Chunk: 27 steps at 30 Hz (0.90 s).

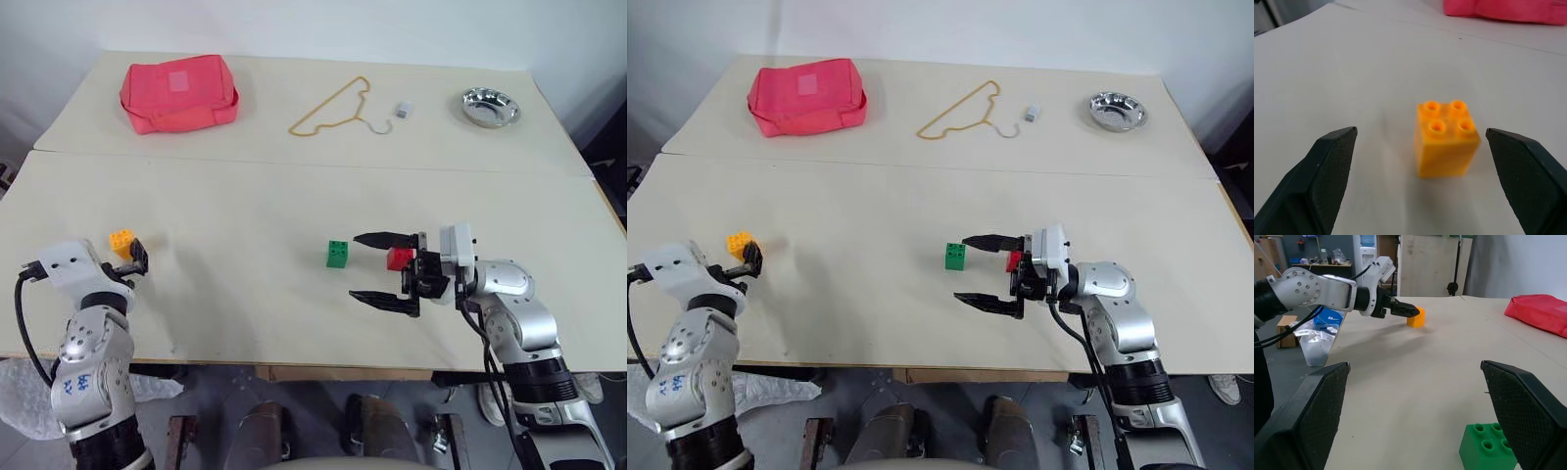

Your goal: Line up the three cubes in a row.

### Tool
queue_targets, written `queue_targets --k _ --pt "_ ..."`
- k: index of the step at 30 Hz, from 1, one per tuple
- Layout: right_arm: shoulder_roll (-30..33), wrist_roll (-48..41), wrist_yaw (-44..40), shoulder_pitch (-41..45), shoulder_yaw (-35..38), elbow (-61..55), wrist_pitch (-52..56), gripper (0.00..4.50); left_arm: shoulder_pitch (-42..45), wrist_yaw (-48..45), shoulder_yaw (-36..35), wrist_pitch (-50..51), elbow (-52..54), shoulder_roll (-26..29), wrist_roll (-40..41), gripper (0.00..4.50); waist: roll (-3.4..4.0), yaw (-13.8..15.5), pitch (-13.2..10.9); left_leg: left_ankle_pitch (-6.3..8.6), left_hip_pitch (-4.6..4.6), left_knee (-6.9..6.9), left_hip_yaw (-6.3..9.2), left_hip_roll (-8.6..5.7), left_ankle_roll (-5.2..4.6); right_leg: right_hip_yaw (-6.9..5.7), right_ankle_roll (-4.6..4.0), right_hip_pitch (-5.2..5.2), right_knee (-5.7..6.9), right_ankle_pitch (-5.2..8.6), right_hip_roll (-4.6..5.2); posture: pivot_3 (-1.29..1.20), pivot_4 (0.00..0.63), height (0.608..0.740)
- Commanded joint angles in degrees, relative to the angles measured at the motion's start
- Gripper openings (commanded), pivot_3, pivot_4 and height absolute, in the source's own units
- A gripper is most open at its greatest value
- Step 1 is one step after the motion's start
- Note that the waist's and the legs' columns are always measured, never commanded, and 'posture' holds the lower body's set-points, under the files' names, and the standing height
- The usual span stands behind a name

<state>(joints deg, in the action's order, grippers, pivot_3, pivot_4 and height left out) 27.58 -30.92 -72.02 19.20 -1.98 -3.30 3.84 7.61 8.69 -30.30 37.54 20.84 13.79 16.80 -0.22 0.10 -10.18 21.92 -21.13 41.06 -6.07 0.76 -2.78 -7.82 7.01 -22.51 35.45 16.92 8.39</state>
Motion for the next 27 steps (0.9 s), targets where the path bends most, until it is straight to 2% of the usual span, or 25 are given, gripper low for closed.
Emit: queue_targets --k 1,8,9,12,15,17,20,24,27 --pt "0.2 -0.6 0.9 -0.6 1.0 -3.0 -0.3 4.5 1.5 -1.4 -0.5 1.4 -1.5 1.5 1.2 3.85 0.0 -0.1 0.0 0.0 0.01 0.0 0.0 0.0 0.01 -0.02 0.0 0.0 0.0 0.0 -0.02 0.0 0.15 0.74" --pt "0.0 -0.5 2.4 -1.7 1.0 -4.0 -0.6 4.5 3.6 -3.8 -0.2 1.6 -6.1 4.9 0.5 1.66 0.0 -0.1 0.0 -0.01 0.01 -0.01 -0.02 0.02 0.03 -0.12 0.0 -0.01 -0.02 0.0 -0.06 0.0 0.15 0.74" --pt "0.0 -0.4 2.6 -1.9 1.0 -4.1 -0.7 4.5 3.5 -5.0 0.0 1.1 -6.5 5.8 0.6 1.48 0.0 -0.1 0.0 -0.01 0.01 -0.01 -0.02 0.02 0.03 -0.12 0.0 -0.01 -0.02 0.0 -0.06 0.0 0.15 0.74" --pt "0.2 -0.2 3.5 -2.3 1.6 -4.5 -1.1 4.5 3.4 -17.3 -0.4 -6.7 -8.9 9.8 4.6 1.5 0.0 -0.1 0.0 -0.01 -0.01 -0.01 -0.03 0.02 0.03 -0.15 0.0 -0.03 -0.02 0.0 -0.06 0.0 0.15 0.74" --pt "1.5 -0.5 4.2 -3.6 3.2 -5.1 -1.0 4.5 3.0 -44.7 0.7 -20.1 -13.3 19.8 9.7 1.5 -0.01 -0.1 0.0 -0.01 -0.05 -0.01 -0.03 0.04 0.05 -0.24 -0.01 -0.07 -0.02 0.01 -0.06 0.0 0.15 0.74" --pt "3.0 -0.6 4.2 -4.9 4.7 -5.2 -1.1 4.5 4.6 -64.4 3.9 -23.0 -16.9 27.4 14.0 1.5 0.05 -0.1 0.0 0.0 -0.05 -0.04 -0.07 0.02 0.08 -0.45 -0.04 -0.1 -0.04 0.03 -0.06 0.0 0.15 0.74" --pt "4.4 -0.6 4.6 -6.1 6.2 -5.2 -1.1 4.5 10.8 -79.1 10.9 -23.6 -24.1 33.2 14.9 1.5 0.35 0.1 -0.2 0.01 -0.02 -0.05 -0.14 -0.07 0.09 -0.46 -0.04 -0.07 -0.08 0.03 -0.02 0.0 0.15 0.74" --pt "5.3 -0.4 5.3 -7.7 8.1 -5.4 -1.2 4.5 22.3 -94.6 23.4 -34.2 -38.5 33.5 7.4 1.5 0.47 -0.1 -0.2 -0.01 0.0 -0.06 -0.23 -0.06 0.07 -0.46 0.05 -0.07 -0.07 0.07 -0.16 0.0 0.15 0.74" --pt "5.9 -0.4 6.8 -10.5 9.4 -7.5 -1.0 4.5 34.4 -100.1 30.4 -47.8 -57.1 27.4 0.1 1.5 0.46 0.2 -0.2 0.0 -0.06 -0.08 -0.67 -0.15 0.1 -0.44 0.05 -0.14 -0.11 0.07 -0.4 0.0 0.15 0.74"
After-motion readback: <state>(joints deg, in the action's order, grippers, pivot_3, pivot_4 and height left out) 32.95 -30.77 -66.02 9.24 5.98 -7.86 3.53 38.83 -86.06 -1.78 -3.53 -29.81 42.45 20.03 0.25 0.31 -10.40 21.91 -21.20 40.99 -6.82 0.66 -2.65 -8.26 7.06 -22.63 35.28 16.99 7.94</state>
